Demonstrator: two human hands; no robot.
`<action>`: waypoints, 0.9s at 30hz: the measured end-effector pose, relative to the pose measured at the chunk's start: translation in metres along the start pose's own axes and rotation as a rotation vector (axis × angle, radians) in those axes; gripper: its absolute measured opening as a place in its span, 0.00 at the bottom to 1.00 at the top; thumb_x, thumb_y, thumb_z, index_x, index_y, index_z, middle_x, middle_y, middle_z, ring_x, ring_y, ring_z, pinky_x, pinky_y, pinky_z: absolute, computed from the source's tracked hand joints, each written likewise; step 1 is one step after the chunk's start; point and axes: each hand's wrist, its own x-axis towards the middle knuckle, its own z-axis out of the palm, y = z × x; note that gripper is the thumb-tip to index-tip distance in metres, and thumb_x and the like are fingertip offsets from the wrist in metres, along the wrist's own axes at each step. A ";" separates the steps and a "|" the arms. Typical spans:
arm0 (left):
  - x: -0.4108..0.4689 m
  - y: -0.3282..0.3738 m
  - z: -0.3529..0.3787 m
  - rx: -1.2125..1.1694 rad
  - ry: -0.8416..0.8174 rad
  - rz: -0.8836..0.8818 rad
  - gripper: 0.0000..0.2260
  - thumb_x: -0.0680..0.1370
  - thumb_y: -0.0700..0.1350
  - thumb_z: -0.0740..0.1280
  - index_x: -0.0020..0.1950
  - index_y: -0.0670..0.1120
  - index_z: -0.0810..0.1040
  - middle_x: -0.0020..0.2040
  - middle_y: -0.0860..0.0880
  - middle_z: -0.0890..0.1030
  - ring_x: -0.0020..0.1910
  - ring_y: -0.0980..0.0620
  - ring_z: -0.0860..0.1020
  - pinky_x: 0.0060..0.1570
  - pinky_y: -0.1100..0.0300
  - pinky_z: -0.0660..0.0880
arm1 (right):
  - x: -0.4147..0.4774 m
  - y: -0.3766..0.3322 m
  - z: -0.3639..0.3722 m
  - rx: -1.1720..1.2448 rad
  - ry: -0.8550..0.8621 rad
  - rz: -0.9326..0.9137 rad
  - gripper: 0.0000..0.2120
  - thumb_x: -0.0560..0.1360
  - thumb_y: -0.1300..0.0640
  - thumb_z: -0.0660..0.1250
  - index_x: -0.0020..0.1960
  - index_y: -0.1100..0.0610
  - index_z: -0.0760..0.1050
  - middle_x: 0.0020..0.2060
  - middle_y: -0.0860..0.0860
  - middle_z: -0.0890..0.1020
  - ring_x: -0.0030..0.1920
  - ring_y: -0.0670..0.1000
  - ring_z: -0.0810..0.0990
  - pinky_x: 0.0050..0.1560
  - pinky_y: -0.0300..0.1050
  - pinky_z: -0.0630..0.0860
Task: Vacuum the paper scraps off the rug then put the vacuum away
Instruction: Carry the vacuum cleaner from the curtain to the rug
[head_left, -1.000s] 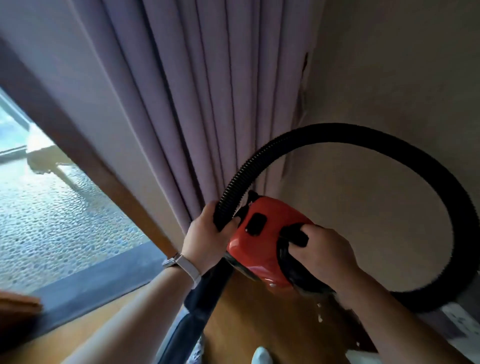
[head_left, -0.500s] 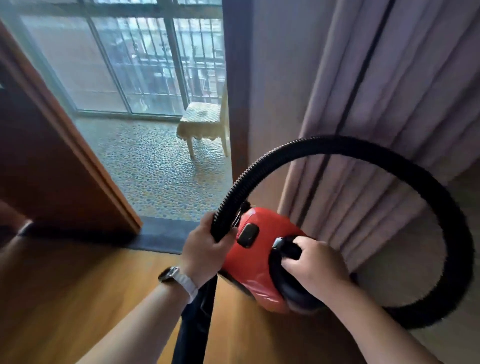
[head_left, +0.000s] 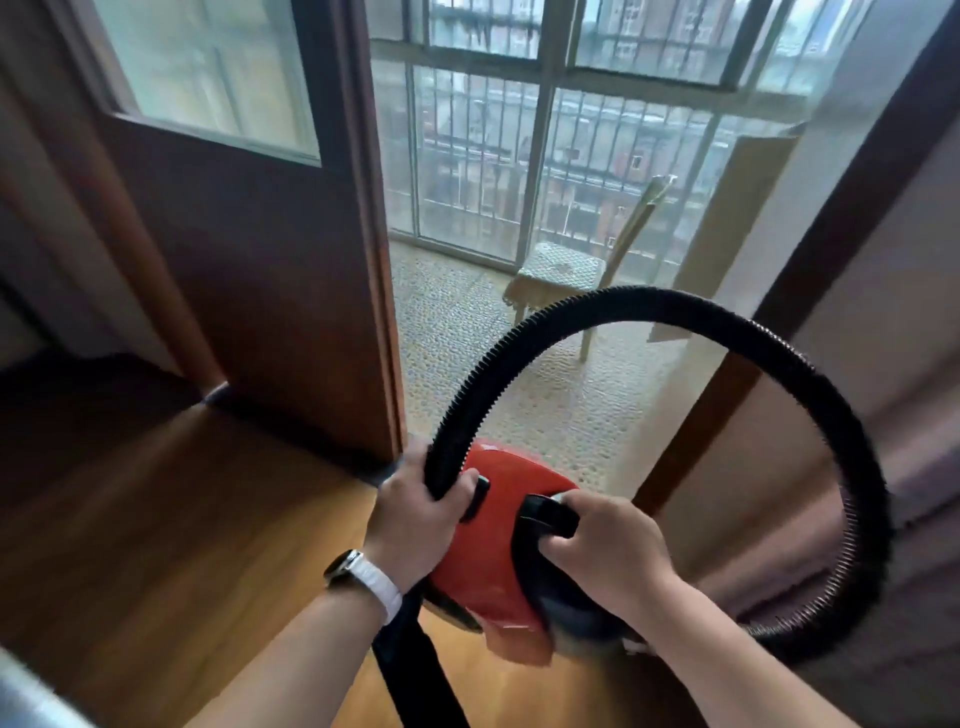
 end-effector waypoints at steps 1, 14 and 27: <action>0.006 -0.012 -0.019 0.002 0.033 0.004 0.14 0.67 0.66 0.65 0.49 0.64 0.71 0.37 0.57 0.80 0.36 0.60 0.78 0.31 0.69 0.72 | 0.009 -0.020 0.007 0.012 -0.014 -0.010 0.28 0.59 0.33 0.52 0.50 0.42 0.79 0.40 0.43 0.82 0.44 0.49 0.81 0.42 0.42 0.74; 0.039 -0.115 -0.196 -0.021 0.413 -0.092 0.11 0.71 0.60 0.69 0.49 0.60 0.73 0.35 0.60 0.79 0.31 0.55 0.78 0.34 0.54 0.76 | 0.097 -0.226 0.058 0.040 -0.098 -0.371 0.26 0.59 0.33 0.55 0.48 0.44 0.79 0.34 0.45 0.82 0.36 0.50 0.80 0.28 0.38 0.60; 0.132 -0.183 -0.289 0.058 0.615 -0.282 0.07 0.77 0.51 0.72 0.51 0.55 0.76 0.41 0.60 0.81 0.35 0.61 0.78 0.39 0.66 0.73 | 0.239 -0.363 0.129 0.158 -0.321 -0.635 0.19 0.65 0.36 0.67 0.53 0.41 0.78 0.40 0.46 0.84 0.43 0.52 0.83 0.39 0.42 0.77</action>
